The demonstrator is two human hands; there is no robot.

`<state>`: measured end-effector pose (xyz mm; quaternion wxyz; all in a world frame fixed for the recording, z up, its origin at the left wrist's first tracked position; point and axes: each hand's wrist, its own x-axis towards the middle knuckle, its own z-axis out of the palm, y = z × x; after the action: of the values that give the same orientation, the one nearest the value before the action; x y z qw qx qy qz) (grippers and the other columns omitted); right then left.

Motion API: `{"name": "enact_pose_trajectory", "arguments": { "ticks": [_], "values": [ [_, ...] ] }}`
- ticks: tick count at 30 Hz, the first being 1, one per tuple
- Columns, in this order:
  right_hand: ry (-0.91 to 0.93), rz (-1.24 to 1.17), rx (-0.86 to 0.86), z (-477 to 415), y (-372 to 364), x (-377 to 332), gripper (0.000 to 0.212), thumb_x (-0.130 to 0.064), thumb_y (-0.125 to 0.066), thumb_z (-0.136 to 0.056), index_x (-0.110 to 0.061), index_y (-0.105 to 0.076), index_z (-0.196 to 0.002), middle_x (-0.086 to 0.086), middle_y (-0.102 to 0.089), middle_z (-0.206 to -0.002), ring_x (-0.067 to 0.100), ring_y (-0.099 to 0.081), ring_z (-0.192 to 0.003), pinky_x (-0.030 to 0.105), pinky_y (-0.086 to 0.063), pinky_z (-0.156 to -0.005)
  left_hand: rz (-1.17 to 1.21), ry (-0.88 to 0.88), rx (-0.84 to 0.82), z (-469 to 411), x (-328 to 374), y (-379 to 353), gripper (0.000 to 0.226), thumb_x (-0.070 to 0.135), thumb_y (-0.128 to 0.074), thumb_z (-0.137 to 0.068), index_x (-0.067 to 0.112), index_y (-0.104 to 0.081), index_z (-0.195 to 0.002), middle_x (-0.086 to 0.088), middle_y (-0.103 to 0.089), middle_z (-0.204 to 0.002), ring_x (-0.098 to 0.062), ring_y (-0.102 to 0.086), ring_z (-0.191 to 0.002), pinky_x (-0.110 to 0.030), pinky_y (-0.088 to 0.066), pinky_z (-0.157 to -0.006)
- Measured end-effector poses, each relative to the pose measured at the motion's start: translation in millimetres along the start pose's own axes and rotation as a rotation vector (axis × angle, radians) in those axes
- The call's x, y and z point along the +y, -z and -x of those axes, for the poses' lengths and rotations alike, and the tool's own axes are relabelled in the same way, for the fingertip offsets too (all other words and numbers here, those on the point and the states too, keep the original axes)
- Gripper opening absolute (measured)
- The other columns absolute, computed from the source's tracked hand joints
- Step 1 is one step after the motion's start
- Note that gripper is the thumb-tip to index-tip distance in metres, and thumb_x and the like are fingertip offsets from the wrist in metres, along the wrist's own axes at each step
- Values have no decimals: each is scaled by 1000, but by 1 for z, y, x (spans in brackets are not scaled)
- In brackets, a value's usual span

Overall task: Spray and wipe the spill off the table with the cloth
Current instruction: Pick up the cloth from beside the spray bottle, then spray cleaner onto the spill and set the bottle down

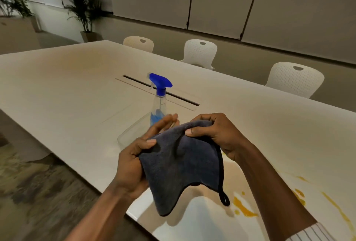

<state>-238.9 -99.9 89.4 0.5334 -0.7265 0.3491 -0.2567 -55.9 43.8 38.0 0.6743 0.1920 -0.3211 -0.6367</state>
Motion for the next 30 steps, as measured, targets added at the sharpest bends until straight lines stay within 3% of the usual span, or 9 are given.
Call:
{"name": "enact_pose_trajectory", "arguments": {
  "ticks": [4, 6, 9, 12, 15, 18, 21, 25, 30],
  "values": [
    [-85, 14, -99, -16, -17, 0, 23, -19, -85, -78, -10, -79, -98, 14, -79, -98, 34, -74, -99, 49, -61, -94, -21, -112, 58, 4, 13, -4, 66, 12, -39, -85, 1, -64, -145, -15, -58, -162, -32, -57, -149, -38, -52, -117],
    [-105, -50, -115, -22, -25, 2, 26, -17, -84, -79, -8, -78, -103, 18, -78, -103, 36, -74, -101, 47, -60, -95, 2, -158, 37, 4, 16, -6, 62, 11, -40, -80, -5, -72, -130, -24, -63, -154, -39, -62, -142, -45, -53, -116],
    [-140, -166, -172, -29, -36, 5, 28, -15, -83, -81, -6, -78, -107, 17, -78, -106, 28, -75, -99, 39, -60, -93, 38, -228, 90, 3, 20, -3, 42, 12, -41, -75, -3, -74, -97, -29, -76, -102, -41, -70, -122, -53, -48, -120],
    [-165, -188, -233, -34, -44, 9, 32, -15, -80, -85, -6, -75, -114, 16, -76, -115, 29, -73, -111, 43, -58, -99, 59, -291, 139, 2, 25, 0, 26, 11, -38, -77, 2, -62, -79, -13, -55, -64, -33, -61, -83, -45, -55, -108],
    [-89, -178, -164, -44, -46, 6, 28, -9, -75, -86, -9, -75, -114, 12, -77, -114, 28, -73, -112, 47, -58, -99, 118, -329, 124, 1, 33, 5, 4, 15, -50, -71, 12, -49, -71, -4, -44, -60, -28, -45, -76, -42, -42, -100],
    [3, -255, 178, -63, -46, -7, 28, -5, -68, -91, -11, -71, -118, 12, -78, -108, 30, -75, -104, 41, -62, -85, 172, -330, 146, 2, 37, 15, 7, 16, -39, -71, 18, -44, -66, -1, -42, -59, -25, -44, -74, -40, -38, -99],
    [72, -132, 392, -91, -47, -16, 55, -7, -81, -82, -16, -58, -130, 9, -69, -121, 24, -71, -105, 38, -61, -85, 226, -320, 154, 4, 40, 19, 7, 18, -37, -71, 20, -42, -66, 1, -42, -62, -23, -46, -76, -42, -29, -106],
    [32, 10, 270, -122, -59, -13, 87, -28, -93, -71, -22, -44, -143, 2, -58, -138, 22, -58, -124, 40, -53, -99, 269, -326, 197, 8, 44, 24, 5, 17, -37, -72, 20, -40, -69, 2, -43, -64, -22, -48, -77, -39, -31, -108],
    [62, 16, 177, -150, -80, -3, 61, -34, -90, -74, -14, -61, -124, 11, -73, -114, 25, -70, -109, 42, -54, -97, 316, -310, 195, 9, 47, 30, 5, 18, -39, -72, 19, -44, -71, 1, -47, -68, -23, -51, -81, -39, -28, -108]
  ]
}}
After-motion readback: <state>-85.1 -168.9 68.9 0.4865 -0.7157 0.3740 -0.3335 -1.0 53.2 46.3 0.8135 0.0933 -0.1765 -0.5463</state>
